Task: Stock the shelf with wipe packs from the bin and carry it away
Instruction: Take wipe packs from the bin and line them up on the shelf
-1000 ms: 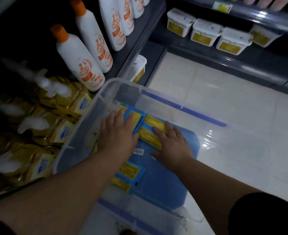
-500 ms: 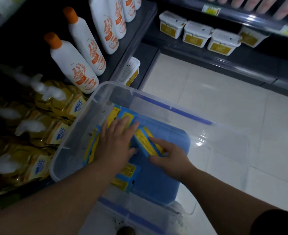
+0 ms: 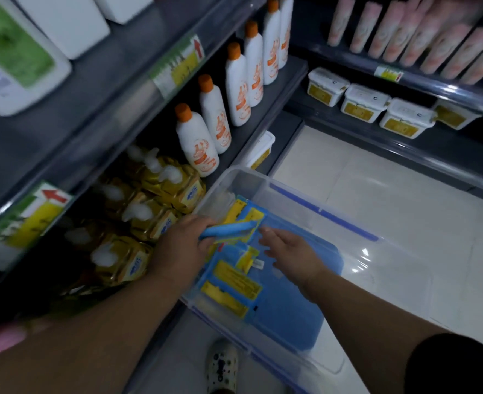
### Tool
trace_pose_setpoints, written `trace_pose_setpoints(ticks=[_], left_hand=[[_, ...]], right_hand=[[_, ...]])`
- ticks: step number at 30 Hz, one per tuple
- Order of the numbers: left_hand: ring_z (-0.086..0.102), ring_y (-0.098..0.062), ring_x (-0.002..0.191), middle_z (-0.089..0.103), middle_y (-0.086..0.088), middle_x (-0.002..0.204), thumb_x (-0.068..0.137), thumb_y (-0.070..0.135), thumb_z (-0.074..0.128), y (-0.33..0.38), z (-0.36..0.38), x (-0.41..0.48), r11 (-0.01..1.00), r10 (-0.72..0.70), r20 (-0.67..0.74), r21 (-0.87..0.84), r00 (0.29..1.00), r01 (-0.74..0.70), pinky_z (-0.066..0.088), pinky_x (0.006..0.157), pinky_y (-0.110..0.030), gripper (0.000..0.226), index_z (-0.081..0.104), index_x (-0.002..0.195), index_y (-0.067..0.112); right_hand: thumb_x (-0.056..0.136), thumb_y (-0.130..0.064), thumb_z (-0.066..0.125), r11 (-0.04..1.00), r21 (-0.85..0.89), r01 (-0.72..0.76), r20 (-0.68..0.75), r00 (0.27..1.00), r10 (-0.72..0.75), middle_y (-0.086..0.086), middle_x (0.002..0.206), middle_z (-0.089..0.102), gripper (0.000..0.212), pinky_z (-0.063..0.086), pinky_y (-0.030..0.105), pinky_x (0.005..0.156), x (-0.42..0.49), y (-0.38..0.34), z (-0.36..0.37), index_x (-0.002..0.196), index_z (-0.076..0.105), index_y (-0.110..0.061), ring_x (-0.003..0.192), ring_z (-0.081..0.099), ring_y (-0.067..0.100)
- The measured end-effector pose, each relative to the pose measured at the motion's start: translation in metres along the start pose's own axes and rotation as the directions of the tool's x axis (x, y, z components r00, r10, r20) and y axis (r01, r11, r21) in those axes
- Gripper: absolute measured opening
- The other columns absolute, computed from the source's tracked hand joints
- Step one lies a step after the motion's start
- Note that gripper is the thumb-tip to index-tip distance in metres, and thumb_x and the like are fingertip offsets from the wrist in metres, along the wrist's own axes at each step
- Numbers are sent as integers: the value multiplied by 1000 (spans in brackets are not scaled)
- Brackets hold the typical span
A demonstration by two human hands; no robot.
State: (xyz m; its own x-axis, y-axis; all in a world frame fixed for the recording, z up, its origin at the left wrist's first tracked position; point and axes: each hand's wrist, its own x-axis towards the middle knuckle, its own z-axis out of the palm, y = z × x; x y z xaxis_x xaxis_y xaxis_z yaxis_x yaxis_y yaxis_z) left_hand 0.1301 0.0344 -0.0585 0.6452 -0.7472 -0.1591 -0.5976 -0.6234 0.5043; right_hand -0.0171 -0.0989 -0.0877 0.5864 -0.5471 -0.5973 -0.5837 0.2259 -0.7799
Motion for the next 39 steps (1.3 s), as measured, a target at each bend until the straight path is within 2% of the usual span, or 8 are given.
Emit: trace_pose_setpoints(ticks=[7,11,13,18,27,32,34,39], left_hand=[[56,-18,93,59,0,110,89,17,63,-19,-26,-17,988,-149,-203,-69,968,137,39,75,-24,29,62,118,19],[56,-21,99,57,-5,115,90,13,62,-33,-25,-21,984,-153,-248,-129,956,124,44,80,-28,31,61,120,17],[56,-22,102,56,-5,118,90,11,61,-39,-21,-22,981,-157,-253,-152,955,121,45,82,-28,32,60,122,17],[56,-19,105,55,-5,120,90,10,61,-44,-17,-20,978,-139,-267,-190,954,89,42,82,-20,32,61,122,16],[51,-14,106,48,-3,127,95,5,50,-21,-48,-26,970,-161,-212,-212,964,116,33,81,-10,35,55,127,17],[40,-4,96,40,2,121,95,-3,43,25,-93,-38,964,-136,-243,-257,960,72,28,71,6,43,50,131,18],[39,-5,96,41,2,122,96,-2,41,47,-113,-45,963,-135,-288,-262,948,57,29,72,-1,42,50,130,21],[40,-7,94,44,-3,124,96,-3,42,113,-168,-76,970,-98,-418,-245,903,-8,29,69,-5,42,52,128,21]], right_hand=[[90,-30,63,971,-236,27,40,999,-18,0,118,61,33,50,28,73,10,-5,37,122,61,-23,69,56,10],[88,-30,67,925,-376,54,41,998,-42,2,137,53,49,48,36,94,23,-3,64,134,51,-26,111,59,21],[89,-29,66,930,-363,54,16,999,-52,4,136,52,56,48,37,93,28,-2,75,140,42,-27,114,57,24],[94,-17,57,948,-319,8,-64,998,-30,10,107,60,65,51,38,76,40,0,97,148,27,-35,81,56,22],[90,0,49,986,-165,15,-208,977,-50,2,84,58,56,44,21,40,9,-30,69,132,50,-37,50,54,17],[91,1,49,995,-84,57,-237,969,-76,10,75,61,36,58,45,71,-25,-83,25,101,65,-29,65,57,26],[89,4,49,996,-39,80,-216,972,-87,14,78,63,33,56,55,76,-40,-106,8,100,67,-21,67,58,28],[87,0,55,977,-35,211,-160,964,-214,10,75,64,35,57,52,78,-103,-169,-38,110,63,-26,66,60,26]])
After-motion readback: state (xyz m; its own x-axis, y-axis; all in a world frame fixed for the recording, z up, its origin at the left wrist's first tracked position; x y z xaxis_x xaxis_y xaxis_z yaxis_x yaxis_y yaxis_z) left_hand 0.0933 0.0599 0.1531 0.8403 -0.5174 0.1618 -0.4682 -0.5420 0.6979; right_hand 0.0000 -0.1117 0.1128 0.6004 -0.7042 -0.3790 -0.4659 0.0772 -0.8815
